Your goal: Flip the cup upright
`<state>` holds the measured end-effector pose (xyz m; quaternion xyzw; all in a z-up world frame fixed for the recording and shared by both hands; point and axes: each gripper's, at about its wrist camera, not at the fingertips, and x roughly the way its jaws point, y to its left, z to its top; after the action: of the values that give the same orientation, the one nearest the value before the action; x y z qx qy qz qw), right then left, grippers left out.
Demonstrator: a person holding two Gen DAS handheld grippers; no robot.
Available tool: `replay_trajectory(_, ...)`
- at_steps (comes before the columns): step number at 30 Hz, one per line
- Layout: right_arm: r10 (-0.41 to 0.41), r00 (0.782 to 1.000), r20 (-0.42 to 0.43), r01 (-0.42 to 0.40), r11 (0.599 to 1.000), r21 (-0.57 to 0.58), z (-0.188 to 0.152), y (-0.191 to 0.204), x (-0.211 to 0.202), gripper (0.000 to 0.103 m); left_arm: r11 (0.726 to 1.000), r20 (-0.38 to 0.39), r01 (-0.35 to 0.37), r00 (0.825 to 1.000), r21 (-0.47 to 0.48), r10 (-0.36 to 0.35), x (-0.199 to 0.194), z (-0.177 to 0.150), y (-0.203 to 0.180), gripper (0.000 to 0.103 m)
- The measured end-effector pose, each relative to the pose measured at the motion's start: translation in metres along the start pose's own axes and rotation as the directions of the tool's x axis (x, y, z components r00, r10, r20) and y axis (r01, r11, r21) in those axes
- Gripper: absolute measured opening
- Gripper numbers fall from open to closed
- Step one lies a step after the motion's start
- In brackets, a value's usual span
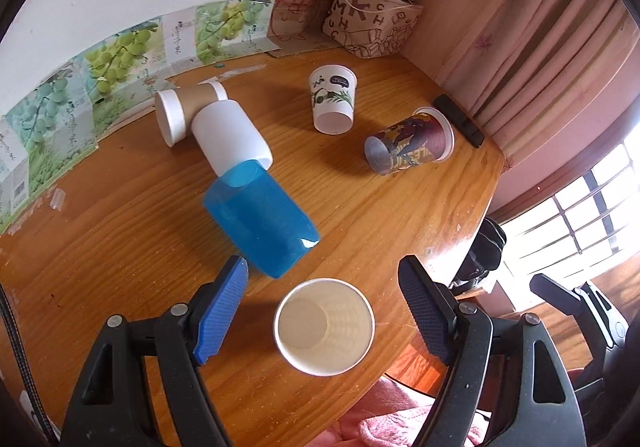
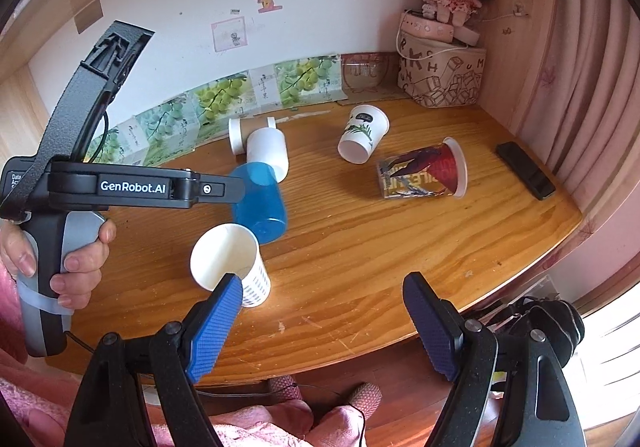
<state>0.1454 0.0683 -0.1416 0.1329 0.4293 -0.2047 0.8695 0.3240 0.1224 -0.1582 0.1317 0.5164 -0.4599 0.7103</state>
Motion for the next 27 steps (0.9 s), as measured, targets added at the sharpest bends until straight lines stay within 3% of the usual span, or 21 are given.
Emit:
replay_trajectory(6, 0.084, 0.996, 0.009, -0.083, 0.994, -0.074, 0.005, 0.005, -0.001, 0.083, 0.989, 0.067, -0.099, 0.992, -0.112, 0.107, -0.029, -0.020, 0.014, 0.081)
replay_trajectory(12, 0.198, 0.980, 0.011, -0.195, 0.973, -0.122, 0.010, -0.013, -0.007, 0.083, 0.944, 0.112, -0.181, 0.969, -0.276, 0.218, -0.048, -0.044, 0.003, 0.084)
replay_trajectory(16, 0.271, 0.962, 0.029, -0.265, 0.955, -0.132, 0.012, -0.033, -0.022, 0.083, 0.869, 0.122, -0.291, 0.923, -0.401, 0.365, -0.059, -0.063, -0.016, 0.086)
replay_trajectory(19, 0.281, 0.959, 0.029, -0.274, 0.950, -0.151, 0.011, -0.046, -0.034, 0.083, 0.826, 0.106, -0.330, 0.902, -0.458, 0.419, -0.064, -0.077, -0.033, 0.087)
replay_trajectory(23, 0.296, 0.955, 0.036, -0.286, 0.944, -0.161, 0.011, -0.065, -0.057, 0.083, 0.779, 0.121, -0.378, 0.860, -0.500, 0.495, -0.076, -0.092, -0.065, 0.088)
replay_trajectory(27, 0.342, 0.937, 0.071, -0.328, 0.931, -0.161, 0.008, -0.085, -0.081, 0.083, 0.726, 0.125, -0.383, 0.834, -0.571, 0.538, -0.090, -0.110, -0.096, 0.093)
